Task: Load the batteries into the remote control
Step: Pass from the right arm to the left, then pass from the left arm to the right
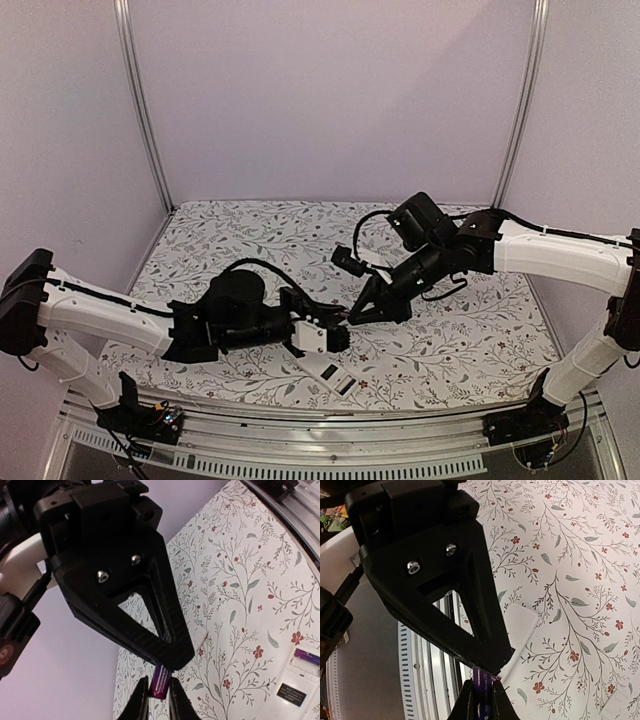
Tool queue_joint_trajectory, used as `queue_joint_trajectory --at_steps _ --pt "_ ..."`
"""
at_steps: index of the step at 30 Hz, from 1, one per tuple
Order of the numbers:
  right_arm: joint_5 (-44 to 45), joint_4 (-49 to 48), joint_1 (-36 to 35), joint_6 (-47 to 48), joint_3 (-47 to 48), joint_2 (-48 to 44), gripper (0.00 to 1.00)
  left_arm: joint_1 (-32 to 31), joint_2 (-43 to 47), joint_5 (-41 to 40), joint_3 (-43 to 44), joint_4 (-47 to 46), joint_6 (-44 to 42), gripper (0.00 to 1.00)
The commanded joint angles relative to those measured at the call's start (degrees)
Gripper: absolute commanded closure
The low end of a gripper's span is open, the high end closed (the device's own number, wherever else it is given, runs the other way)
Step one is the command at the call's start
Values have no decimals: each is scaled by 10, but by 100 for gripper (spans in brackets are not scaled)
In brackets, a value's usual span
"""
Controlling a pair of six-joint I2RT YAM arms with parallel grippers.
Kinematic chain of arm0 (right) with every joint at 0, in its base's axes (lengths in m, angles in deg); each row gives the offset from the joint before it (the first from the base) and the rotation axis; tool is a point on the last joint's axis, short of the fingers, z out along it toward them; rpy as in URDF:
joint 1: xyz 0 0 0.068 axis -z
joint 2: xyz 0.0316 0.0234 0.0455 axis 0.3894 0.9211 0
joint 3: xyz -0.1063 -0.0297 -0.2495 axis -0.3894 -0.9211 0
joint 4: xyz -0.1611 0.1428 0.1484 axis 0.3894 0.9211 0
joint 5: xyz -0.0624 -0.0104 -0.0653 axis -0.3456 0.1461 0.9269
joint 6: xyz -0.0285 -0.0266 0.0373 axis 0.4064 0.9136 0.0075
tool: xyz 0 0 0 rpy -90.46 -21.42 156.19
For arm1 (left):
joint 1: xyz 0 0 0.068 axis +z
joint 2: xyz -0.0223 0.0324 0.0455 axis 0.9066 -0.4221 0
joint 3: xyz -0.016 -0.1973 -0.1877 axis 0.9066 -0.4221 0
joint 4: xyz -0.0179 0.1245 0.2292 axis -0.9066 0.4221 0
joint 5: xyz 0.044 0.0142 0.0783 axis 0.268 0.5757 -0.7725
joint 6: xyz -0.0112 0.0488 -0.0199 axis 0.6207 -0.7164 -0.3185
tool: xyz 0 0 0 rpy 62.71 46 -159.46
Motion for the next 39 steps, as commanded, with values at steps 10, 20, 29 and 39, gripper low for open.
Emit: queue_joint_trajectory --at_steps 10,20,29,39 --pt "-2 3 -2 -3 14 2 97 -13 -15 -15 17 7 -2 100" --pt "52 -64 20 -42 2 -55 38 -8 -2 -72 -3 -67 162 100" --pt "47 -206 65 -154 -64 -146 30 10 32 -35 -52 -191 419 100" --pt "-20 -271 65 -210 -88 -142 41 12 27 -37 -61 -230 496 100"
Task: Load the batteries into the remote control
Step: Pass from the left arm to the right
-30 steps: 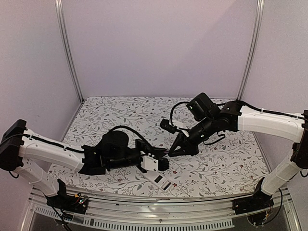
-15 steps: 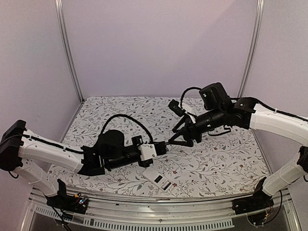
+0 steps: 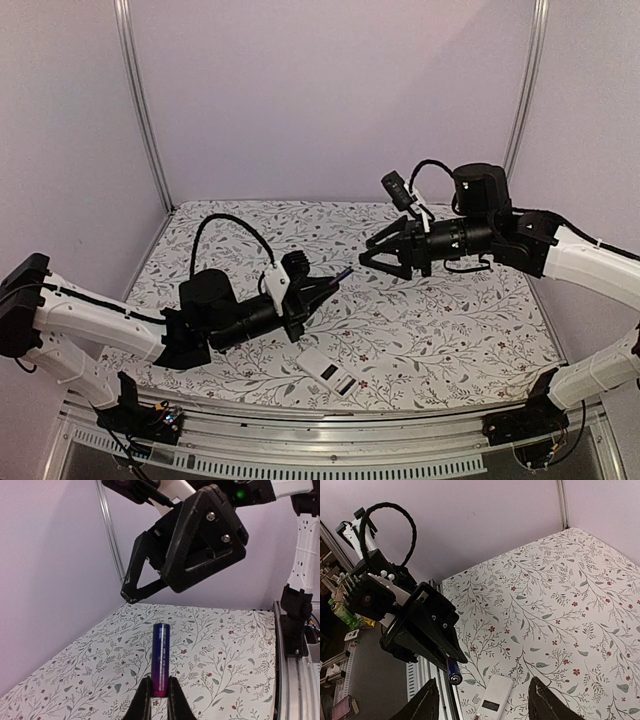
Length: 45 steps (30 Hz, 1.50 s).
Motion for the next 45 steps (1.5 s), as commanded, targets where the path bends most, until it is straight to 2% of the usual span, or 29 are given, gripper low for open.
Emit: queue_joint_trajectory --at_steps 1,7,12,19,26,29,37,38,39,41,42,45 --pt "-30 -51 -2 -43 -16 7 42 6 4 3 -10 -29 46 100" --pt "-50 -77 -21 -54 -24 20 45 6 3 5 -6 -27 46 100" --pt "-50 -79 -28 -54 -20 31 56 5 4 9 -1 -27 46 100" --pt "-47 -76 -28 -55 -19 39 62 6 2 13 -1 -28 49 100" --pt "-54 -60 -28 -52 -15 51 80 6 1 11 -4 -34 49 100" --pt "-61 -53 -28 -51 -11 53 83 5 0 12 -5 -33 47 100" --pt "-55 -46 -29 -48 -8 46 98 6 4 29 0 -2 34 100" --pt "-50 -44 -28 -48 -7 44 100 7 5 39 3 15 29 93" --pt "-50 -40 -26 -47 -7 42 100 7 7 51 6 34 22 71" --pt "-50 -21 -15 -49 -5 40 100 8 13 78 17 92 2 22" --pt "-47 -7 -7 -54 -5 40 100 8 16 104 23 125 -12 10" --pt "-17 49 23 -58 -2 44 100 8 21 147 55 256 -67 4"
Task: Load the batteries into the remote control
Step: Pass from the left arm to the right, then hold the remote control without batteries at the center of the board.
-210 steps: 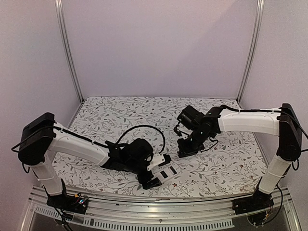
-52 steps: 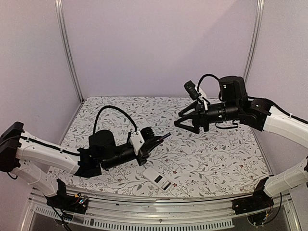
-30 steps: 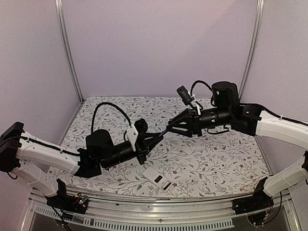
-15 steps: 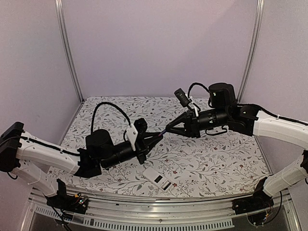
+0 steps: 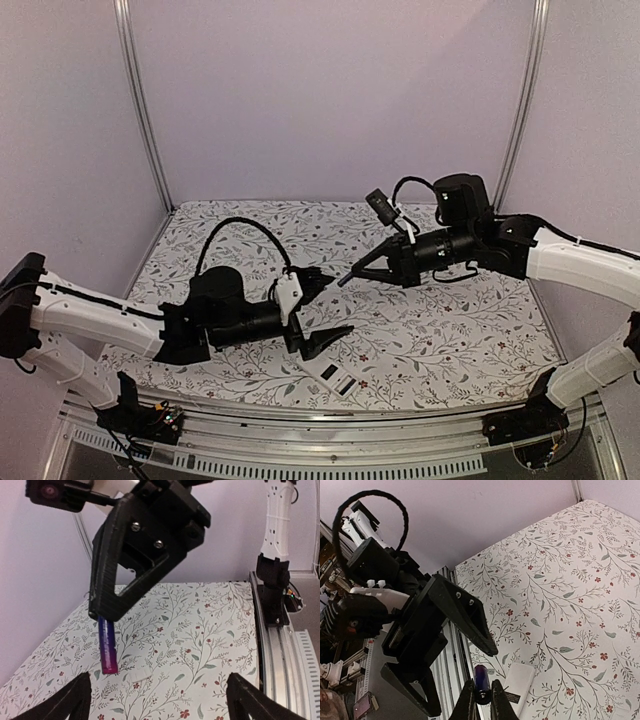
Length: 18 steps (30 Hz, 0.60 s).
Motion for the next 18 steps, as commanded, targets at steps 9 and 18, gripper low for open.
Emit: queue_joint_trajectory --at_steps 9,18 --pt "72 146 69 -29 -27 65 100 5 -67 56 126 516 -252 7" --pt "36 64 28 -97 -93 103 100 7 -156 49 119 491 -277 7"
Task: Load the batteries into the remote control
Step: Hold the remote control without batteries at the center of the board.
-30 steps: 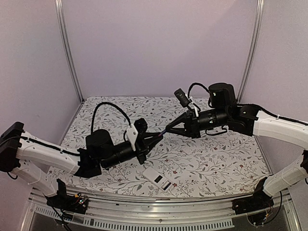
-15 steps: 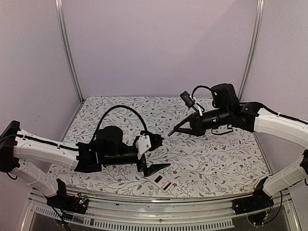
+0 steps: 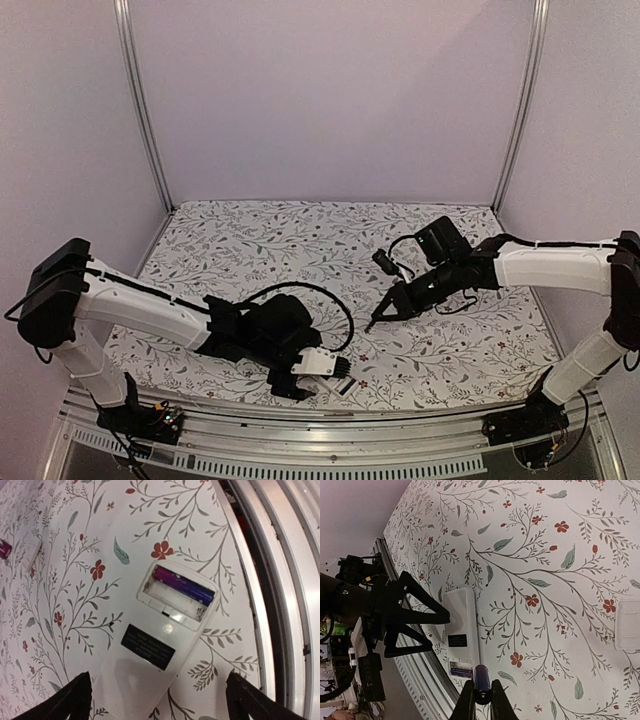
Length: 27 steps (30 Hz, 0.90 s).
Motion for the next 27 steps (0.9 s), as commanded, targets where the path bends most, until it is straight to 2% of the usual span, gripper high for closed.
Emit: queue_joint_trajectory --at_steps 1,7,19,27 --pt "-28 -49 -30 -46 -28 12 100 6 -15 4 -10 -11 -25 7" --pt "-50 -101 -62 -91 -71 29 100 15 -13 9 -40 -58 -34 7" --pt "-59 -153 -103 -132 -73 75 100 26 -26 19 -54 -133 -15 7" --pt "-44 -159 -112 -142 -80 81 100 39 -61 68 -27 -117 -41 7"
